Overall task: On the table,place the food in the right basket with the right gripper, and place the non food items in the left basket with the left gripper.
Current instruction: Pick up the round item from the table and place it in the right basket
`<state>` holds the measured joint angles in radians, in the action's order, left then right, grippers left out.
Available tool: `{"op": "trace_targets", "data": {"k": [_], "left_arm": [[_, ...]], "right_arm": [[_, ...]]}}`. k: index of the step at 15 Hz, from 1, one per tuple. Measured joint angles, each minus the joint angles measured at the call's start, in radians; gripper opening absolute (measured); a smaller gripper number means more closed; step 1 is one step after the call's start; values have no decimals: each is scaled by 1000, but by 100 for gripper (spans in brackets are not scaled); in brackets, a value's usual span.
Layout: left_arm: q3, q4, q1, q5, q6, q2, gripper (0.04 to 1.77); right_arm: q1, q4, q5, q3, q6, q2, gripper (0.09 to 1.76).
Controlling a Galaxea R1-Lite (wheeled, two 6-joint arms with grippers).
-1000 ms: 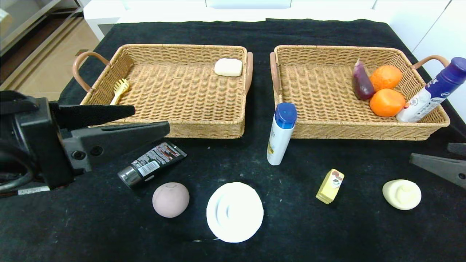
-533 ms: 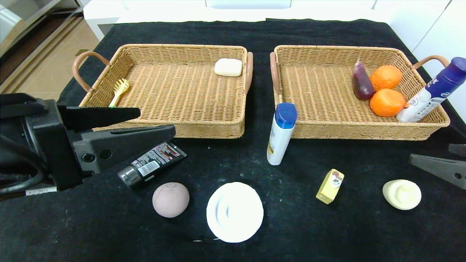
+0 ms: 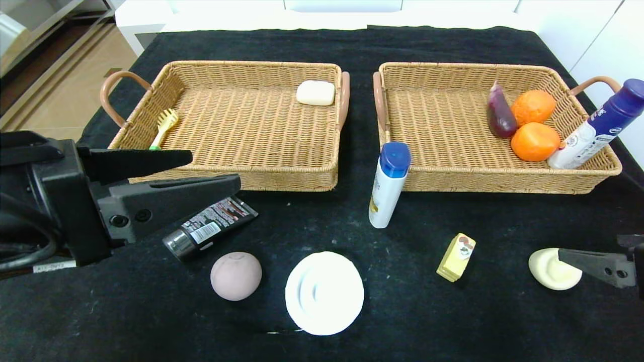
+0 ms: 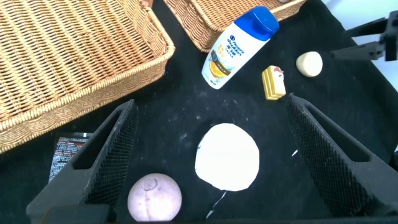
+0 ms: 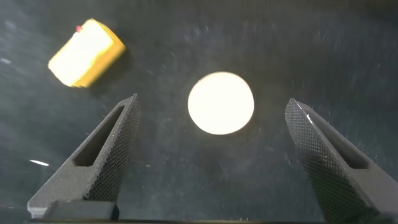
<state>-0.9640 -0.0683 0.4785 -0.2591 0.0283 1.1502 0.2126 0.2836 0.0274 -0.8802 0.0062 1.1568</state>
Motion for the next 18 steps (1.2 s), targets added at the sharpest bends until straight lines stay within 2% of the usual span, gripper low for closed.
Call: {"op": "trace_targets", "data": {"k": [13,18], "left_arm": [[2,-3,-1,0,0,1,172],[2,-3,-1,0,0,2,172]], "right_arm": [[-10,-19,30,29,74,166,170],[-11,-33,73,30,80,208,170]]}}
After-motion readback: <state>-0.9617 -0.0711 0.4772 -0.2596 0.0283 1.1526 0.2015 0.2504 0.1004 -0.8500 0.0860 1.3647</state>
